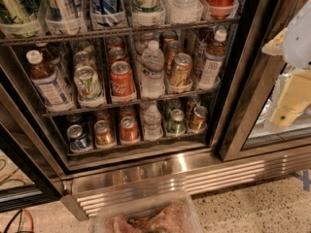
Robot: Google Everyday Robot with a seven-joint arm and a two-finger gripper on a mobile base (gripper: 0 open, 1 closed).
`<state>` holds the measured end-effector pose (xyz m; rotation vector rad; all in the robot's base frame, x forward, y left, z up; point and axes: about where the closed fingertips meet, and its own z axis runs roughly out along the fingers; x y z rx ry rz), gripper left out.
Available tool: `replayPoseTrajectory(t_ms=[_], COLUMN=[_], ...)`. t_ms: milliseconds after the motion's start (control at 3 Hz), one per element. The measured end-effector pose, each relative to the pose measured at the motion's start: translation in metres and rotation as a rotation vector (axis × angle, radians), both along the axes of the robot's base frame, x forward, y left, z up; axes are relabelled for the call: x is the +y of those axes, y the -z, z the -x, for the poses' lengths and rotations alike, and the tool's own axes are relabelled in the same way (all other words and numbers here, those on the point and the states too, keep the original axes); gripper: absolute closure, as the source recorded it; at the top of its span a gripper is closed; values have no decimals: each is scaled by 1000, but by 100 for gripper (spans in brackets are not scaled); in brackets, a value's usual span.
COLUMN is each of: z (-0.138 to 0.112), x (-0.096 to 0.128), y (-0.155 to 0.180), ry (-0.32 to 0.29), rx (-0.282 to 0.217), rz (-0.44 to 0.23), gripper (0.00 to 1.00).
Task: Pick green can from bottom shelf of fridge
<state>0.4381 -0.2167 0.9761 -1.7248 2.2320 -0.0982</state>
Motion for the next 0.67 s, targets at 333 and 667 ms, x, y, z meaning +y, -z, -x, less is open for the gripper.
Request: replayPoseTrajectory(t_ms=[333, 667], z=[0, 4], x=[0, 8], y=[0, 26], ry=[0, 33], rx=[0, 18], rz=[0, -31], gripper=[0, 0])
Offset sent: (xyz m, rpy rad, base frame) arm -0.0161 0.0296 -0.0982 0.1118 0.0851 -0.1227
